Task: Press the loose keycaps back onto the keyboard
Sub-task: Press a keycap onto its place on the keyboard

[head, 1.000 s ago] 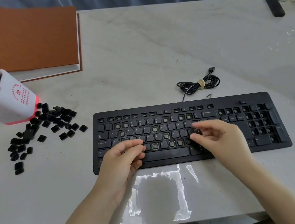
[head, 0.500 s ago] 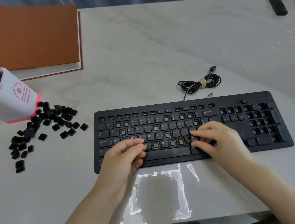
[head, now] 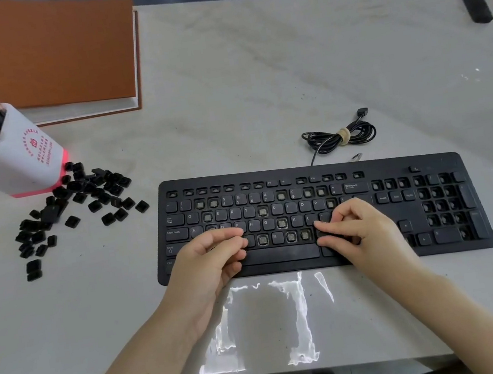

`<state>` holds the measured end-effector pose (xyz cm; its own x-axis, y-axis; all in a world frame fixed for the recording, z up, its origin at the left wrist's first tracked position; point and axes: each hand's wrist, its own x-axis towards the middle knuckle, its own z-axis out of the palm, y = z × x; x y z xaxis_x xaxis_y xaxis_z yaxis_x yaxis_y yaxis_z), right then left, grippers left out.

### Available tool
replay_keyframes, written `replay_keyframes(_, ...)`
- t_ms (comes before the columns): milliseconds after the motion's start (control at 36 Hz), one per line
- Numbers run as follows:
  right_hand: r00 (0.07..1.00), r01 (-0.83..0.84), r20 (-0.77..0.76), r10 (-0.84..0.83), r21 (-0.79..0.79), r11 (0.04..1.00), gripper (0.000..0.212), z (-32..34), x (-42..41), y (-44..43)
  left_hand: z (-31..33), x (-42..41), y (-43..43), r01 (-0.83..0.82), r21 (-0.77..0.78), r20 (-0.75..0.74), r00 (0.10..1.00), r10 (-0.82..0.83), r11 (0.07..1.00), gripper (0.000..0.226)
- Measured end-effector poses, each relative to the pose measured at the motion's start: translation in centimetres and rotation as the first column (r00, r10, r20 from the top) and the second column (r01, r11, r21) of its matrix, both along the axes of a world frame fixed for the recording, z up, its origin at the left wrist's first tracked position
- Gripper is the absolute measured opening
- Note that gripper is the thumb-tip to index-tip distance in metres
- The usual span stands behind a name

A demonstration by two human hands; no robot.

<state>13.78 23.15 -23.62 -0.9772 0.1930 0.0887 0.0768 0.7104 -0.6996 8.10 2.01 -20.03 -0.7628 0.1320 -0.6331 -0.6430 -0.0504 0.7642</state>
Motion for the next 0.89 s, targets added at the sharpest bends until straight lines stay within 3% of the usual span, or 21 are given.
replay_keyframes(56,0.998,0.015,-0.068,-0.004,0.159,0.987,0.009,-0.3,0.3,-0.4,0.0,0.0,0.0,-0.001,0.003,0.002,1.000,0.001,1.000,0.015)
replay_keyframes(167,0.965,0.018,-0.238,0.114,0.491,0.871,0.020,-1.3,1.2,-0.4,0.2,0.0,0.0,-0.004,0.029,-0.004,1.000,0.005,1.000,0.014)
replay_keyframes(278,0.960,0.003,-0.241,0.145,0.524,0.852,0.038,-2.0,1.6,0.0,0.4,0.0,0.0,0.034,0.075,-0.032,0.999,-0.031,0.997,0.019)
replay_keyframes(528,0.974,-0.020,-0.187,0.132,0.506,0.862,0.038,-2.0,1.8,0.2,1.1,0.4,0.2,0.163,0.084,-0.181,0.973,-0.146,0.983,0.029)
replay_keyframes(639,0.988,0.003,-0.144,0.050,0.348,0.938,0.031,-0.6,1.1,-0.3,1.5,0.6,0.0,0.193,0.067,-0.250,0.953,-0.170,0.979,0.029)
replay_keyframes(722,0.995,0.043,-0.087,-0.039,0.041,0.998,0.015,1.9,0.3,-1.8,1.7,0.6,0.3,0.200,0.011,-0.313,0.931,-0.187,0.980,0.027)
replay_keyframes(806,0.990,0.093,0.139,-0.040,-0.396,0.913,0.019,4.3,-0.4,-4.0,1.7,0.6,0.6,0.234,-0.079,-0.383,0.890,-0.247,0.969,0.023)
replay_keyframes(889,0.955,0.149,0.295,0.034,-0.576,0.804,0.014,4.9,-0.8,-5.5,1.5,0.7,0.6,0.273,-0.186,-0.448,0.831,-0.329,0.944,0.019)
